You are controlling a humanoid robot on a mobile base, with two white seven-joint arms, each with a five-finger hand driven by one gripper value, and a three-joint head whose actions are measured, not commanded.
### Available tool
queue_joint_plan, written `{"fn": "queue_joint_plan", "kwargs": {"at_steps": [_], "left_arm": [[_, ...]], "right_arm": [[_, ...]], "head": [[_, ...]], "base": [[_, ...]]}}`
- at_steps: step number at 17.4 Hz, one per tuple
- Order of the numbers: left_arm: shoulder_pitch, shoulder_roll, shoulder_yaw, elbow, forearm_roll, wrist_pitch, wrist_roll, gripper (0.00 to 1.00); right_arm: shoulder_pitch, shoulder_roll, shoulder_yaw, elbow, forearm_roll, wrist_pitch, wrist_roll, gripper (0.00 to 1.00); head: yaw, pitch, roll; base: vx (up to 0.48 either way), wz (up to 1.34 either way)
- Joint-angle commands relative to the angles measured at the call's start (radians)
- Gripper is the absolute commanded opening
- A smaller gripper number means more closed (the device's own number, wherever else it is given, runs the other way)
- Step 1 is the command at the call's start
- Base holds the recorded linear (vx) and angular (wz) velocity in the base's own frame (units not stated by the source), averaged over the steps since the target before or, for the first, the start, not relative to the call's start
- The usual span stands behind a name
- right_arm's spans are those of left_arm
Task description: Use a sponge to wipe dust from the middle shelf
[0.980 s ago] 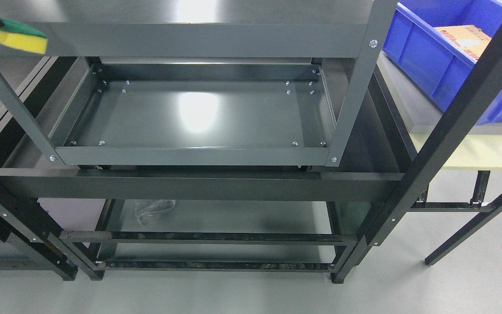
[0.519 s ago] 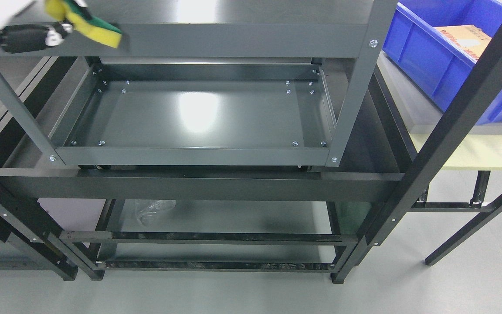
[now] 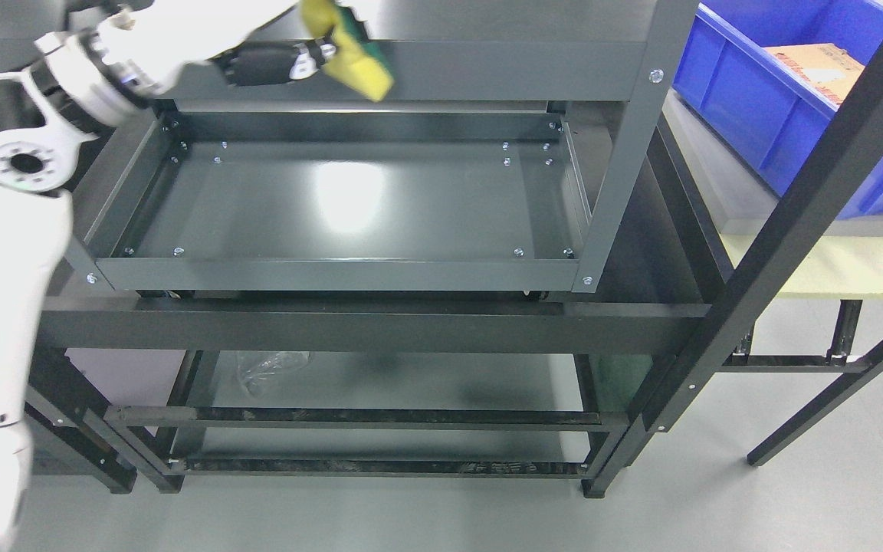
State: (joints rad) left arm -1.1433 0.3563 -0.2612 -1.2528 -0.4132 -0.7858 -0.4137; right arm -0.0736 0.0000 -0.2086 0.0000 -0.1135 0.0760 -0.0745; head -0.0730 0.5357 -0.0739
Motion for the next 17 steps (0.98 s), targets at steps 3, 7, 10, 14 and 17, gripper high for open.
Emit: {"fn": "queue_joint_plan", "kwargs": {"at_steps": [3,7,10,14,17], "left_arm": [[-0.093,-0.339,-0.066,0.139,-0.016,0.0,0.01,0.01],[-0.058,-0.339,-0.124,0.128,0.178,0.0,0.012,0.01],[0.058,-0.339,-0.208,0.035,0.414,0.0,0.019,0.01],[0.267,-0.339,-0.419,-0.085,0.585,0.0,0.156,0.01],[0.367,-0.339,-0.538,-0.151,0.634,0.0,0.187,0.01]], "right_arm": [[0.0,-0.017,0.0,-0.017,0.0,0.001,0.001,1.0],[0.0,-0.017,0.0,-0.017,0.0,0.001,0.001,1.0],[0.0,-0.017,0.0,-0.017,0.0,0.001,0.001,1.0],[0.0,-0.017,0.0,-0.017,0.0,0.001,0.001,1.0],[0.0,-0.017,0.0,-0.017,0.0,0.001,0.001,1.0]], "head": [[0.0,0.0,0.0],[0.0,0.0,0.0],[0.0,0.0,0.0],[0.0,0.0,0.0],[0.0,0.0,0.0]], "base": [[0.0,0.0],[0.0,0.0],[0.0,0.0],[0.0,0.0],[0.0,0.0]]}}
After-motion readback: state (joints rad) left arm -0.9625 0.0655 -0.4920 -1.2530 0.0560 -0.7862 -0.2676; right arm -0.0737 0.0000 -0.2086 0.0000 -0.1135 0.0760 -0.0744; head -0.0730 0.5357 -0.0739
